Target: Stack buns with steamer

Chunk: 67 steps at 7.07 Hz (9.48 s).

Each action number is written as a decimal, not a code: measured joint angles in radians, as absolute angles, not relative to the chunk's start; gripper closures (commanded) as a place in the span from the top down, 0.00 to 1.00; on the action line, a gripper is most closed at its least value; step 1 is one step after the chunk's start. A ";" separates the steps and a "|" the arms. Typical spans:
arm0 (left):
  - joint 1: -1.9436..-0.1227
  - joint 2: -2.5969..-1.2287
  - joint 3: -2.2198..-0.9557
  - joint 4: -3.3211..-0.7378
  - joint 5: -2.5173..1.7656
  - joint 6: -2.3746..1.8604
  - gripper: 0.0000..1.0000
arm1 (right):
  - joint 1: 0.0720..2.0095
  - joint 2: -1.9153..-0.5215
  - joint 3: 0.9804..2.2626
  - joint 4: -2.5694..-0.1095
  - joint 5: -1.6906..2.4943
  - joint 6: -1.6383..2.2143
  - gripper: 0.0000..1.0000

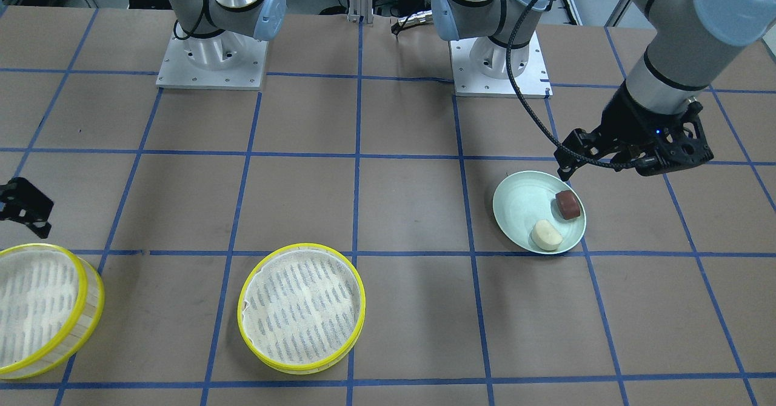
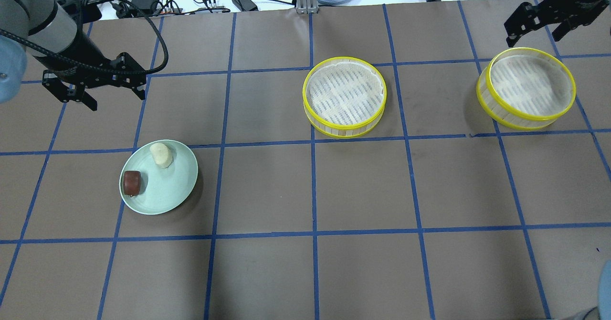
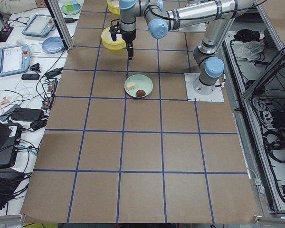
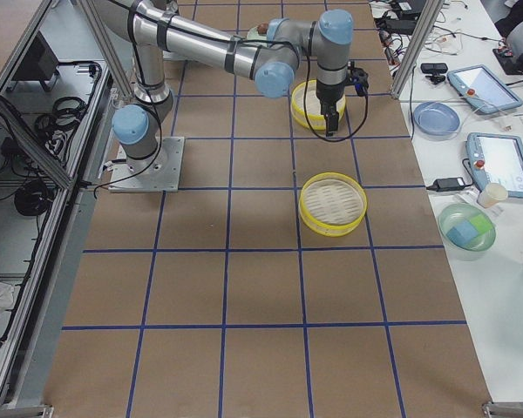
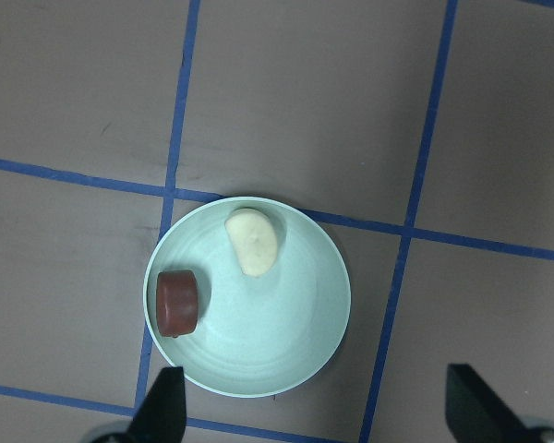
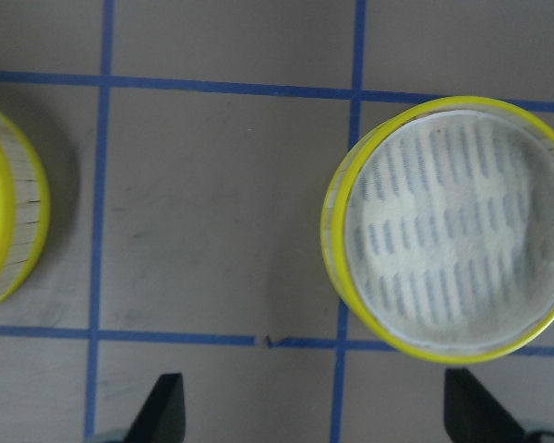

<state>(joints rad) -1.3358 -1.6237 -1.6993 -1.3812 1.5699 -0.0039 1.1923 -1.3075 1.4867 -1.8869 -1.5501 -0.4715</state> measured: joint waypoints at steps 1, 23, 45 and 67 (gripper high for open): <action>-1.324 -1.671 -1.713 -1.344 1.572 -0.031 0.99 | 1.140 -1.252 1.474 -1.943 -1.544 -0.557 1.00; -1.622 -1.943 -1.595 -0.840 1.183 -0.790 0.00 | 0.936 -1.026 1.439 -2.042 -1.506 -0.709 0.00; -1.482 -1.879 -1.598 -1.129 1.544 -0.232 1.00 | 1.600 -1.231 1.619 -2.058 -1.546 0.268 0.00; -1.221 -1.892 -1.614 -1.330 1.478 -0.132 0.00 | 1.612 -1.142 1.620 -2.135 -1.529 0.342 0.90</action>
